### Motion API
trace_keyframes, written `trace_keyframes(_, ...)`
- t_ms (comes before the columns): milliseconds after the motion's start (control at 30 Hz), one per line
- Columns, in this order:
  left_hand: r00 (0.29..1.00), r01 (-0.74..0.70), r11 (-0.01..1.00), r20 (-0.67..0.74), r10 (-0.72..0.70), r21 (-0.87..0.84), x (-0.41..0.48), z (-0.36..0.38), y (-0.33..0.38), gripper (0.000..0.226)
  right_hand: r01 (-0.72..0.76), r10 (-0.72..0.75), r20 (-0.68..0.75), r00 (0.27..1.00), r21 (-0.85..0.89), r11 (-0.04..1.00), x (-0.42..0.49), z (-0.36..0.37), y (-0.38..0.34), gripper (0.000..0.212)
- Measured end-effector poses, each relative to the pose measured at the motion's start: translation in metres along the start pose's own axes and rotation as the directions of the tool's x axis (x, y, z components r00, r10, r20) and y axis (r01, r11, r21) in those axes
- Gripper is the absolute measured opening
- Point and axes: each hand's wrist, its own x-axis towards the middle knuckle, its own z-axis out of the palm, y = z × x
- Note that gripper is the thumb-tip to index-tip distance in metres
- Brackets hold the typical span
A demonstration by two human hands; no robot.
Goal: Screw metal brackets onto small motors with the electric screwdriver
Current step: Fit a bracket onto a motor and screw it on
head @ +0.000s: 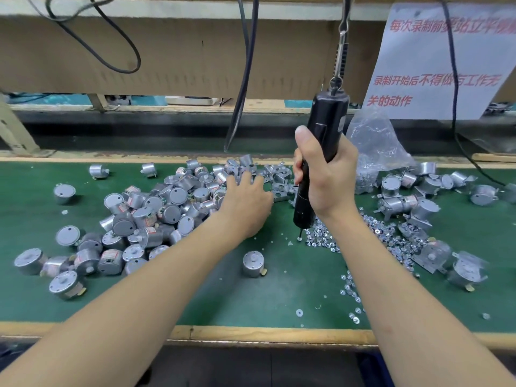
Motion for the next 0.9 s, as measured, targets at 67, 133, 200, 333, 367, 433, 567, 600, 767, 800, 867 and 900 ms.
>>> trace_keyframes(67, 1.000, -0.009, 1.000, -0.002, 0.009, 0.018, -0.004, -0.002, 0.001, 0.024, 0.006, -0.006, 0.000, 1.000, -0.002, 1.000, 0.001, 0.000, 0.001, 0.045)
trace_keyframes(133, 1.000, -0.009, 1.000, -0.023, 0.009, 0.009, -0.007, -0.004, 0.000, 0.027, 0.014, -0.014, 0.000, 1.000, -0.012, 1.000, 0.001, 0.000, 0.002, 0.041)
trace_keyframes(200, 0.998, -0.011, 1.000, -0.060, 0.012, 0.007, -0.007, -0.006, -0.003, 0.025, 0.017, -0.017, 0.000, 1.000, -0.023, 1.000, 0.001, 0.001, 0.001, 0.037)
trace_keyframes(333, 0.996, -0.018, 0.999, -0.087, 0.022, 0.045, -0.005, -0.008, -0.007, 0.019, 0.011, -0.011, -0.001, 1.000, -0.040, 0.999, 0.001, 0.003, 0.000, 0.036)
trace_keyframes(367, 0.996, -0.020, 0.998, -0.086, 0.024, 0.054, -0.004, -0.008, -0.008, 0.016, 0.011, -0.011, -0.002, 1.000, -0.041, 0.999, 0.001, 0.003, 0.000, 0.036)
trace_keyframes(433, 0.993, -0.008, 0.999, -0.118, 0.012, 0.037, -0.003, -0.008, -0.007, 0.013, 0.012, -0.012, -0.001, 1.000, -0.039, 0.999, 0.001, 0.003, 0.000, 0.036)
trace_keyframes(567, 0.954, 0.033, 0.974, -0.284, -0.098, -0.226, -0.012, -0.015, -0.010, 0.020, 0.013, -0.013, -0.003, 1.000, -0.026, 1.000, -0.001, 0.003, 0.001, 0.036)
trace_keyframes(600, 0.940, 0.029, 0.939, -0.310, -0.143, -0.344, -0.019, -0.018, -0.013, 0.021, 0.014, -0.014, -0.002, 1.000, -0.026, 1.000, -0.001, 0.003, 0.001, 0.036)
trace_keyframes(767, 0.946, 0.051, 0.725, -0.199, -0.255, -0.687, -0.059, -0.016, -0.015, 0.018, 0.023, -0.023, 0.011, 1.000, -0.043, 0.999, 0.000, 0.004, 0.001, 0.037)
trace_keyframes(800, 0.959, 0.070, 0.702, -0.147, -0.244, -0.709, -0.065, -0.013, -0.014, 0.016, 0.024, -0.023, 0.015, 1.000, -0.046, 0.999, 0.000, 0.004, 0.001, 0.038)
trace_keyframes(867, 0.965, 0.101, 0.655, -0.087, -0.248, -0.749, -0.074, -0.010, -0.014, 0.013, 0.026, -0.025, 0.024, 0.999, -0.051, 0.998, 0.000, 0.005, 0.002, 0.038)
trace_keyframes(900, 0.962, 0.116, 0.628, -0.069, -0.263, -0.769, -0.078, -0.010, -0.014, 0.012, 0.026, -0.024, 0.026, 0.999, -0.051, 0.998, 0.000, 0.006, 0.002, 0.039)
